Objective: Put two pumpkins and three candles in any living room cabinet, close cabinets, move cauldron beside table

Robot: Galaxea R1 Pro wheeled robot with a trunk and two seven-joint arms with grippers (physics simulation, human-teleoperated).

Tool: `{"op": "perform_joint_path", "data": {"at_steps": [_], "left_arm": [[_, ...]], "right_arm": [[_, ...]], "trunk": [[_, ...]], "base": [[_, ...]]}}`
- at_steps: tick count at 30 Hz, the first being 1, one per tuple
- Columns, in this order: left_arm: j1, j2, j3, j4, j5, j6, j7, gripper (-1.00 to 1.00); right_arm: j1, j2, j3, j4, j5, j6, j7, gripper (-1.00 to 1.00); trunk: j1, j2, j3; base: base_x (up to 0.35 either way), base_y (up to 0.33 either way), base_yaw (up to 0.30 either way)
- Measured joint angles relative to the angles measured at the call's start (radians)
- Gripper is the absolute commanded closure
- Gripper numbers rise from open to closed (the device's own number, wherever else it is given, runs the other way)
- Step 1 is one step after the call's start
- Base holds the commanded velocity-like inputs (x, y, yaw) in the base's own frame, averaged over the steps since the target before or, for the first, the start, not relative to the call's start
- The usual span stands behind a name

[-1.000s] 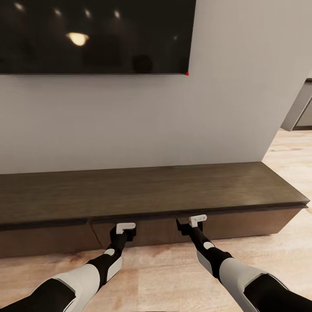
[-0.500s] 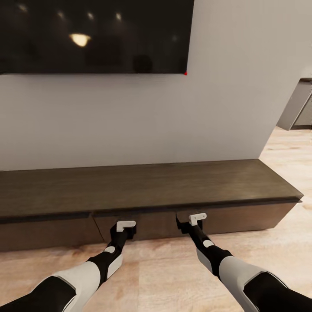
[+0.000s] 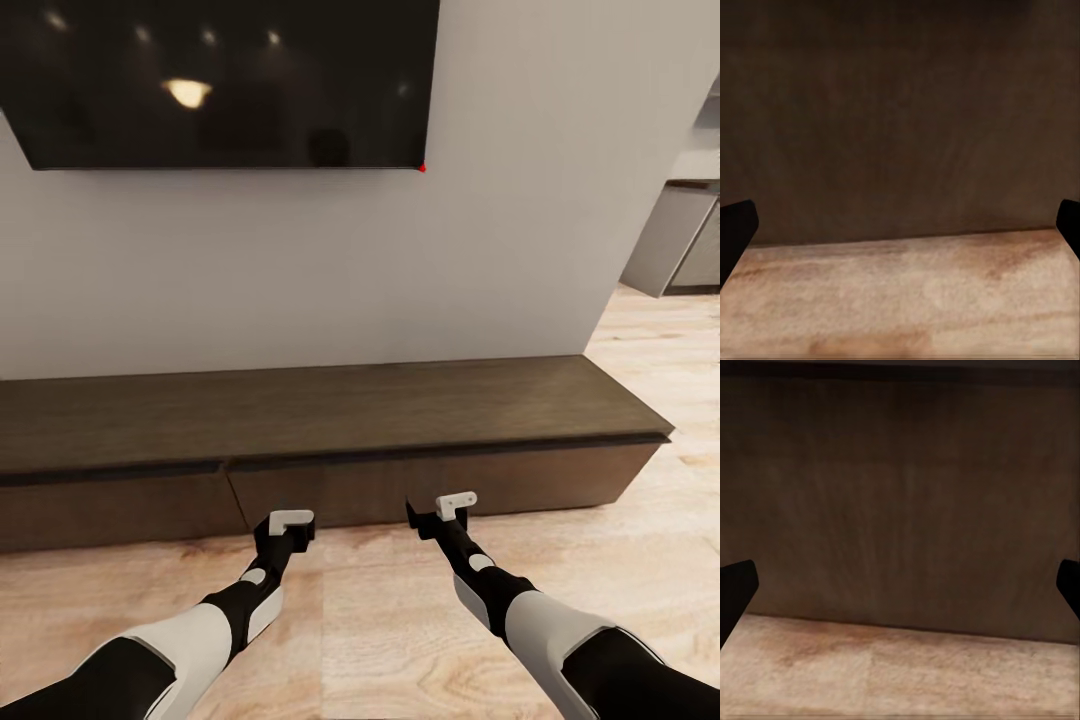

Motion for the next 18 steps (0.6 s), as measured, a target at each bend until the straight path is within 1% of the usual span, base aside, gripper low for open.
{"op": "perform_joint_path", "data": {"at_steps": [15,18], "left_arm": [[0.000,-0.001,0.005,-0.001,0.007,0.005,0.000,-1.00],[0.000,-0.001,0.005,-0.001,0.013,0.005,-0.001,-1.00]], "right_arm": [[0.001,0.000,0.002,0.004,-0.003,0.001,0.005,-1.00],[0.003,0.001,0.002,0.004,-0.002,0.002,0.006,-1.00]], "trunk": [[0.000,0.000,0.000],[0.000,0.000,0.000]], "base": [[-0.003,0.000,0.000],[0.000,0.000,0.000]]}}
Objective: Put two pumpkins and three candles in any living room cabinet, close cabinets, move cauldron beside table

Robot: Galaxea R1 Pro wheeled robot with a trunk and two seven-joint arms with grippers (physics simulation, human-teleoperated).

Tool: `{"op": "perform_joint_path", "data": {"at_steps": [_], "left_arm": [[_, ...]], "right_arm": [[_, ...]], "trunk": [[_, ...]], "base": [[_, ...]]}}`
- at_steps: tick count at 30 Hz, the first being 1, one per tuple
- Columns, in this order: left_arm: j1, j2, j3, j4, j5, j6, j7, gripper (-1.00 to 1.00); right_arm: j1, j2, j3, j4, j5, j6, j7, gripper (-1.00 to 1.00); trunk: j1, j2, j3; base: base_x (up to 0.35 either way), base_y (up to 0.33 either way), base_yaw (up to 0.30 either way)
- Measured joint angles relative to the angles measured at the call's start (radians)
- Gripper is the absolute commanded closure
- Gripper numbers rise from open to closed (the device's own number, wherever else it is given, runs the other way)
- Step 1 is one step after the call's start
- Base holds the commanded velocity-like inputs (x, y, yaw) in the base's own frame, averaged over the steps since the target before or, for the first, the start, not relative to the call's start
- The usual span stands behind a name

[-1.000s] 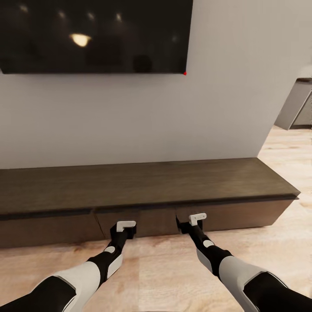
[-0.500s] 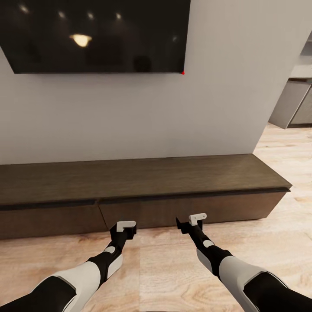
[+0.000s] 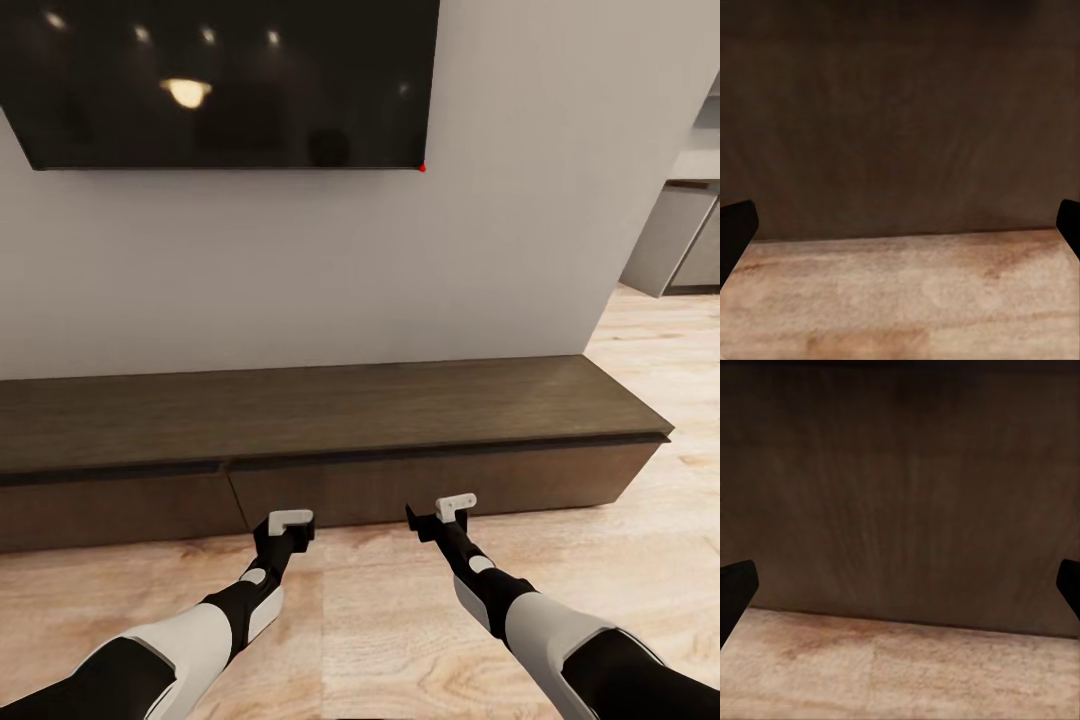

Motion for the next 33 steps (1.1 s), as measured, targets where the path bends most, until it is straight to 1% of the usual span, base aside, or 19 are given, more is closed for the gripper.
{"op": "perform_joint_path", "data": {"at_steps": [1,3,8,14,20,27,29,31,33], "left_arm": [[0.000,0.000,0.000,0.000,0.003,0.000,0.000,-1.00],[0.000,0.000,0.000,0.000,0.036,0.000,0.000,-1.00],[0.000,0.000,0.000,-0.001,0.088,0.000,-0.004,-1.00],[0.000,0.000,0.001,-0.001,0.094,0.001,-0.006,-1.00],[0.000,0.003,0.002,-0.002,0.124,0.001,-0.012,-1.00],[0.000,0.003,0.002,-0.003,0.142,0.011,-0.013,-1.00],[0.000,0.003,0.002,-0.002,0.163,0.031,-0.013,-1.00],[0.000,0.003,0.002,-0.002,0.179,0.038,-0.013,-1.00],[0.000,0.004,0.001,-0.002,0.189,0.040,-0.014,-1.00]], "right_arm": [[0.000,0.000,0.000,0.000,0.000,0.000,0.000,-1.00],[0.001,-0.001,-0.001,0.000,-0.001,0.003,0.001,-1.00],[0.001,-0.001,-0.001,-0.001,-0.001,0.001,0.001,-1.00],[0.001,-0.001,-0.001,-0.004,-0.001,0.001,0.000,-1.00],[0.001,-0.001,-0.002,-0.005,0.000,0.012,-0.005,-1.00],[0.001,-0.001,-0.001,-0.003,-0.001,0.015,-0.005,-1.00],[0.001,-0.001,-0.001,-0.001,0.000,0.017,-0.005,-1.00],[0.001,-0.001,-0.001,-0.001,0.000,0.020,-0.005,-1.00],[0.001,-0.002,-0.002,-0.001,0.000,0.024,-0.005,-1.00]], "trunk": [[0.000,0.000,0.000],[0.000,0.000,0.000],[0.000,0.000,0.000],[0.000,0.000,0.000],[0.000,0.000,0.000],[-0.003,0.002,0.027],[-0.004,0.002,0.035],[-0.005,0.002,0.042],[-0.006,0.003,0.050]], "base": [[0.000,0.000,0.000],[0.000,0.000,0.000],[0.000,0.000,0.000],[0.000,0.000,0.000],[0.000,0.000,0.000],[0.000,0.000,0.000],[0.000,0.000,0.000],[0.000,0.000,0.000],[0.000,0.000,0.000]]}}
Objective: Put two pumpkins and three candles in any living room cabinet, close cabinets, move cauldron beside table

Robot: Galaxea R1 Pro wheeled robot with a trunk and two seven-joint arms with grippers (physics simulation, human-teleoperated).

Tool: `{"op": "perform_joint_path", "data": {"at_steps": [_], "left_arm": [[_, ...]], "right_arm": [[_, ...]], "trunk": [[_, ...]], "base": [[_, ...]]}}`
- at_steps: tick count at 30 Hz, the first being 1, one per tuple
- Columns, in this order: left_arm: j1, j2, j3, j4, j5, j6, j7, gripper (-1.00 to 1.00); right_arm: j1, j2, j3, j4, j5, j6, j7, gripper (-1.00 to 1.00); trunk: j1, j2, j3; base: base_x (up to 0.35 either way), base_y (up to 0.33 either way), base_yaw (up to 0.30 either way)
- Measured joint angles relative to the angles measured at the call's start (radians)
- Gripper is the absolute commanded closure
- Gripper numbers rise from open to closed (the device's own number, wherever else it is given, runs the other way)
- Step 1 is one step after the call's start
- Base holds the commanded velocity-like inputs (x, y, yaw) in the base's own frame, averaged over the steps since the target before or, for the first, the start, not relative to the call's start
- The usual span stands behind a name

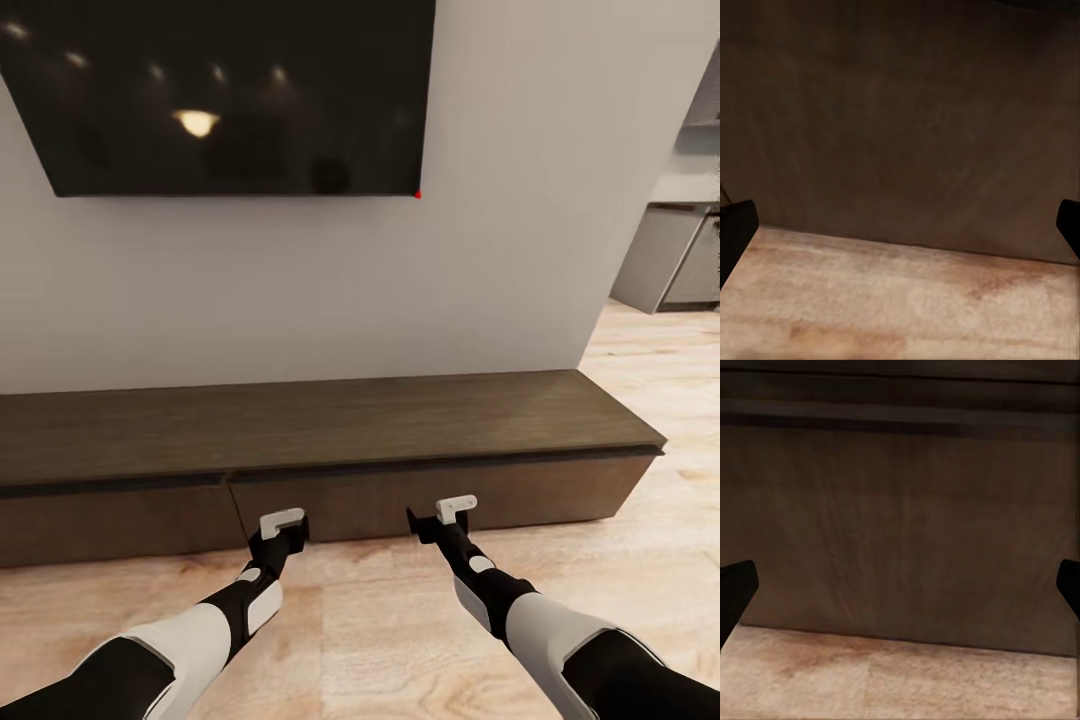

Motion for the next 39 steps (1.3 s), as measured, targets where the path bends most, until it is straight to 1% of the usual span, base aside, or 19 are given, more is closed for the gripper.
{"op": "perform_joint_path", "data": {"at_steps": [2,8,11,13,14,16,20,27,36,39], "left_arm": [[0.000,0.001,0.000,0.000,0.014,0.003,0.000,-1.00],[0.000,0.001,0.002,0.001,0.021,0.004,0.000,-1.00],[0.001,0.002,0.003,0.002,0.024,0.004,0.000,-1.00],[0.001,0.003,0.003,0.002,0.033,0.004,0.000,-1.00],[0.001,0.004,0.004,0.002,0.057,0.004,-0.001,-1.00],[0.001,0.004,0.003,0.003,0.080,0.004,0.000,-1.00],[0.001,0.004,0.003,0.003,0.104,0.005,0.000,-1.00],[0.001,0.002,0.002,0.003,0.113,0.007,-0.001,-1.00],[0.002,0.001,0.002,0.006,0.113,0.007,0.002,-1.00],[0.002,0.001,0.002,0.015,0.112,0.007,0.003,-1.00]], "right_arm": [[0.000,0.000,0.000,0.000,0.001,0.015,0.000,-1.00],[0.005,0.000,0.001,0.004,0.001,0.027,0.000,-1.00],[0.012,-0.001,0.000,0.004,0.002,0.032,0.000,-1.00],[0.014,-0.001,0.000,0.004,0.002,0.043,0.000,-1.00],[0.015,-0.001,0.000,0.004,0.002,0.067,0.001,-1.00],[0.015,-0.001,0.001,0.004,0.001,0.083,0.001,-1.00],[0.015,0.000,0.002,0.003,0.001,0.096,0.001,-1.00],[0.017,-0.001,0.000,0.000,0.001,0.101,0.000,-1.00],[0.016,-0.001,0.002,-0.001,0.001,0.101,0.000,-1.00],[0.017,-0.002,-0.001,-0.001,0.002,0.101,0.000,-1.00]], "trunk": [[-0.001,0.000,0.008],[-0.004,0.002,0.029],[-0.004,0.002,0.026],[-0.004,0.002,0.023],[-0.004,0.002,0.022],[-0.004,0.002,0.020],[-0.004,0.002,0.019],[-0.004,0.002,0.017],[-0.003,0.002,0.013],[-0.003,0.002,0.013]], "base": [[0.000,0.000,0.000],[0.000,0.000,0.000],[0.000,0.000,0.000],[0.000,0.000,0.000],[0.000,0.000,0.000],[0.000,0.000,0.000],[0.000,0.000,0.000],[0.000,0.000,-0.054],[-0.008,0.000,-0.044],[-0.120,0.000,-0.177]]}}
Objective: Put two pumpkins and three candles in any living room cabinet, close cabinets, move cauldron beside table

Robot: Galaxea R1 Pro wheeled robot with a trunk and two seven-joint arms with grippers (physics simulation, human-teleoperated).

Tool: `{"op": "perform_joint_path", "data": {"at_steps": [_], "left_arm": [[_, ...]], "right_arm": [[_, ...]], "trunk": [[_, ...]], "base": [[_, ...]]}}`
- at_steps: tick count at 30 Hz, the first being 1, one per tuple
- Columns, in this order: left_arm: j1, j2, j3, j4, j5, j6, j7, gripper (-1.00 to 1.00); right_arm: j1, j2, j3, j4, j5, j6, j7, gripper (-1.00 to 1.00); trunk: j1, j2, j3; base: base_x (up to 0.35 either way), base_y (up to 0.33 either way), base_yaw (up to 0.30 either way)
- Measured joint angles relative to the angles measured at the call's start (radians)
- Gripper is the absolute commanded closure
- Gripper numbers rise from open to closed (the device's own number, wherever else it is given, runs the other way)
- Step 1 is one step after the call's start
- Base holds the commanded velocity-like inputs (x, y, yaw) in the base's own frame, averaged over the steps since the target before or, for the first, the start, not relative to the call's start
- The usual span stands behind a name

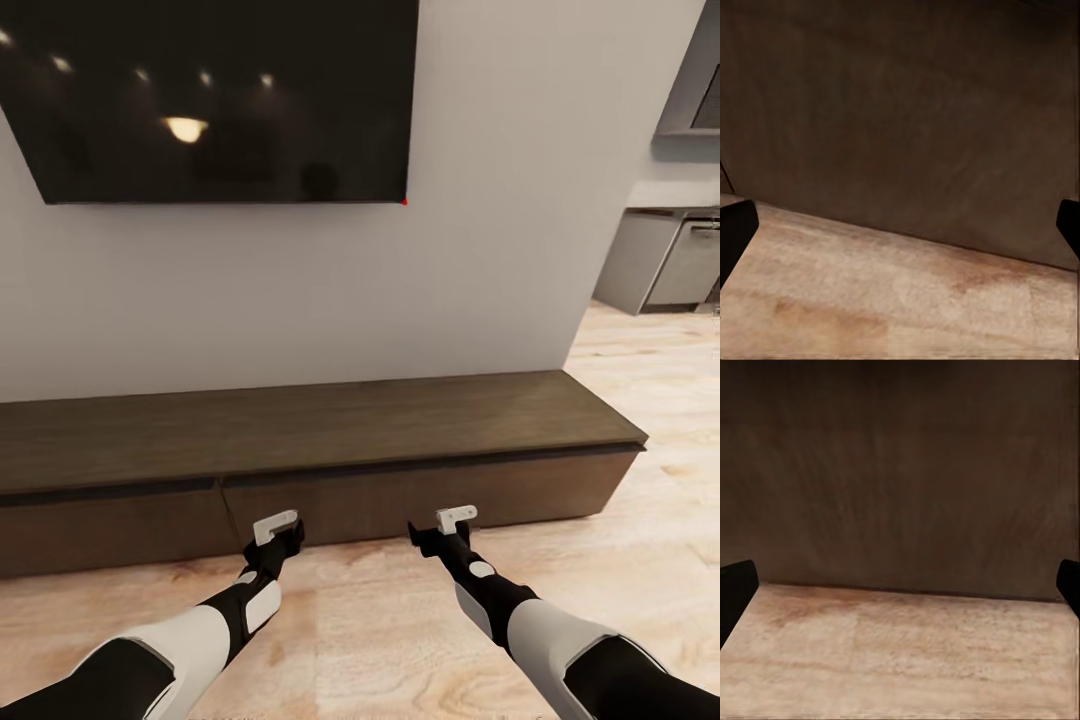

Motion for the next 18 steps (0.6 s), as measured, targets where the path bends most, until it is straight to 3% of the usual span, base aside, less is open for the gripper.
{"op": "perform_joint_path", "data": {"at_steps": [5,12,18], "left_arm": [[0.000,0.000,0.000,0.004,0.000,0.000,0.001,-1.00],[0.000,0.000,0.000,0.004,0.000,0.000,0.001,-1.00],[0.000,0.000,0.000,0.005,-0.002,0.000,0.001,-1.00]], "right_arm": [[0.000,0.000,-0.001,-0.001,0.000,0.000,-0.001,-1.00],[0.000,0.000,0.001,-0.001,0.000,0.000,-0.002,-1.00],[0.000,0.000,-0.002,-0.002,-0.001,0.000,-0.001,-1.00]], "trunk": [[0.000,0.000,0.000],[0.000,0.000,0.000],[0.000,0.000,0.003]], "base": [[-0.106,0.000,-0.242],[-0.033,0.000,-0.056],[-0.199,0.000,-0.238]]}}
